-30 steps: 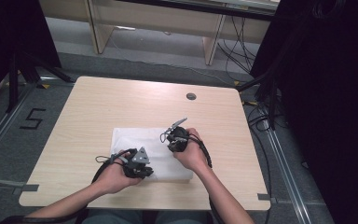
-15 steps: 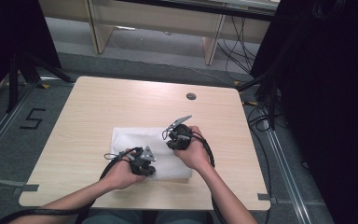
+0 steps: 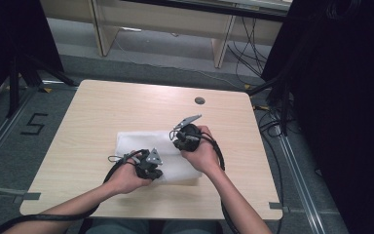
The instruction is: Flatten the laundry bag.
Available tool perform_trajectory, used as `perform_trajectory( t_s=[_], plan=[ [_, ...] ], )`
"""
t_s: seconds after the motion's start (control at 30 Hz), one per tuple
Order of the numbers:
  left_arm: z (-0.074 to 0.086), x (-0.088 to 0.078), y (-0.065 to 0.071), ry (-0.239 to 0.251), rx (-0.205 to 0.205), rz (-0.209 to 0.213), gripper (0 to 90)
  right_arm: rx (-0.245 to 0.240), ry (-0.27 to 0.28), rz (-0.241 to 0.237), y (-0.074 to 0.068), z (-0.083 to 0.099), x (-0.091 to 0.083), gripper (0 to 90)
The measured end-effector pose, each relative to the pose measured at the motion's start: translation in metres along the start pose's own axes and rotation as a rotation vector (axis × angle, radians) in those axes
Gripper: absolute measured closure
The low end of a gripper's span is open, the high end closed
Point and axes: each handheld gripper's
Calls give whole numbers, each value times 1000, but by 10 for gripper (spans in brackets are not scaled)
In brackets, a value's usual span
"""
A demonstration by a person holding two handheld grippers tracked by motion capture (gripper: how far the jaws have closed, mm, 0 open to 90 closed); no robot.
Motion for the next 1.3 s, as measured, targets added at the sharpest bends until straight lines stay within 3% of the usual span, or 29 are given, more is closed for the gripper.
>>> perform_trajectory(
  t_s=[0.03,0.13,0.17,0.23,0.37,0.5,0.57,0.6,0.7,0.73,0.77,0.8,0.87,0.93,0.97,1.07,1.1,1.13,1.2,1.3],
  plan=[
    [2,-3,2,-42,42,15,893,18,-8,-1,0,0,-1,887],
    [6,1,7,-36,9,28,894,28,-6,3,0,-1,-4,887],
    [6,2,6,-58,31,27,894,47,-7,-3,-1,-1,-4,887],
    [7,7,7,-48,6,20,895,35,-4,8,-1,-3,-8,887],
    [8,10,2,-73,16,10,895,29,-2,24,-1,-4,-11,888],
    [6,12,-7,-54,-18,-13,895,21,19,29,0,-6,-17,888],
    [6,11,-10,-63,-11,-16,895,30,22,26,-2,-7,-18,887],
    [5,11,-11,-62,-8,-22,895,0,24,34,-2,-6,-21,887],
    [5,14,-15,-32,-56,-46,895,19,36,15,-6,-7,-26,886],
    [5,13,-17,-39,-50,-47,895,13,53,23,-8,-6,-25,886],
    [5,13,-17,-39,-50,-47,895,29,37,-2,-9,-7,-28,886],
    [5,14,-18,-17,-70,-52,895,9,62,9,-10,-6,-27,885],
    [5,13,-20,-33,-54,-62,894,17,44,-5,-12,-5,-30,885],
    [5,13,-21,-29,-68,-66,895,-3,64,5,-13,-4,-28,885],
    [5,12,-21,-34,-67,-59,895,7,41,-10,-14,-4,-31,885],
    [8,9,-23,-15,-66,-86,894,1,56,-9,-17,2,-29,885],
    [10,5,-27,-16,-61,-85,894,-1,43,-22,-17,3,-30,885],
    [12,3,-28,-12,-65,-98,894,-15,31,-7,-17,5,-31,884],
    [13,0,-29,-14,-71,-96,894,-13,57,-7,-19,6,-29,884],
    [19,-8,-33,5,-87,-104,893,6,49,-29,-22,9,-29,883]
  ],
)
Point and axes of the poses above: each handheld gripper's, and its own axes: x roughly forward along the jaws, z roughly out of its underside, y roughly to its right, and after that the axes turned 6 degrees about -x, right-handed
